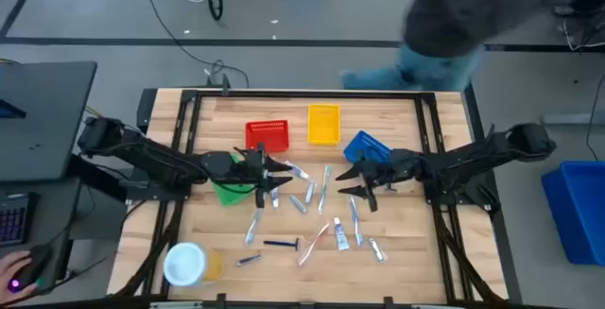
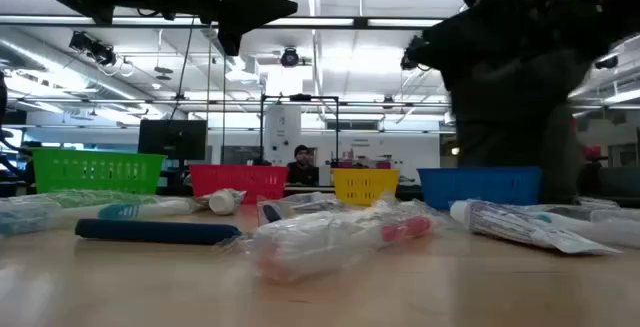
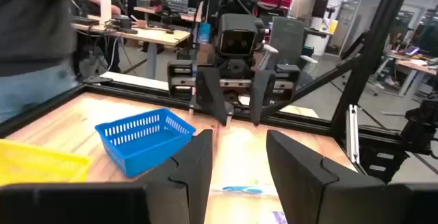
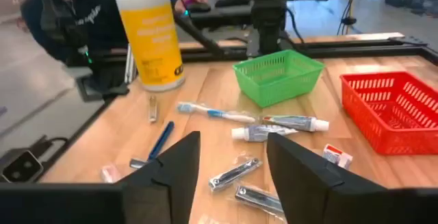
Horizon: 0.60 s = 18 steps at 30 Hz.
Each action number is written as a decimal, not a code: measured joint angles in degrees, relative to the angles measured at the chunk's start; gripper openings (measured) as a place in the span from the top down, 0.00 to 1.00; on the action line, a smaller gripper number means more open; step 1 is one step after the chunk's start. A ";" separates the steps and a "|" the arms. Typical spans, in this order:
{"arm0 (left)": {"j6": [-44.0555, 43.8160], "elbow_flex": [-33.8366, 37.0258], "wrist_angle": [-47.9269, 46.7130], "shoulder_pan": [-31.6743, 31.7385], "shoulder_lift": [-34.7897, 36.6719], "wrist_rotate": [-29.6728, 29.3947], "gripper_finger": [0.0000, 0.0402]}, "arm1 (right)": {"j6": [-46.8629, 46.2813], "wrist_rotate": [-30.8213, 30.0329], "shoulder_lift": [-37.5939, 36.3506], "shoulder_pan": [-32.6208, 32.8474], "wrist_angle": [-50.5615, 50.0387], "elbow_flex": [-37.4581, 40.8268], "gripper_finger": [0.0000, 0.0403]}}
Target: Pick & Place Travel size toiletries
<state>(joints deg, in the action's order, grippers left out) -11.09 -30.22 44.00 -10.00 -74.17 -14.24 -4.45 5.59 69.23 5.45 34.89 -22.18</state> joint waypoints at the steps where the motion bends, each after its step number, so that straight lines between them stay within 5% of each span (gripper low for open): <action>1: 0.00 -0.09 -0.06 -0.19 -0.09 0.07 0.64 | 0.43 0.00 1.34 0.22 0.00 -0.78 0.54; 18: -3.00 -0.07 -10.98 -1.07 -0.05 -0.02 0.64 | 3.39 -1.05 7.61 0.70 -2.50 -3.14 0.40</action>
<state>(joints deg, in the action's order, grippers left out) -14.10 -30.28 33.03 -11.08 -74.22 -14.26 -1.06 4.54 76.84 6.15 32.40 -25.32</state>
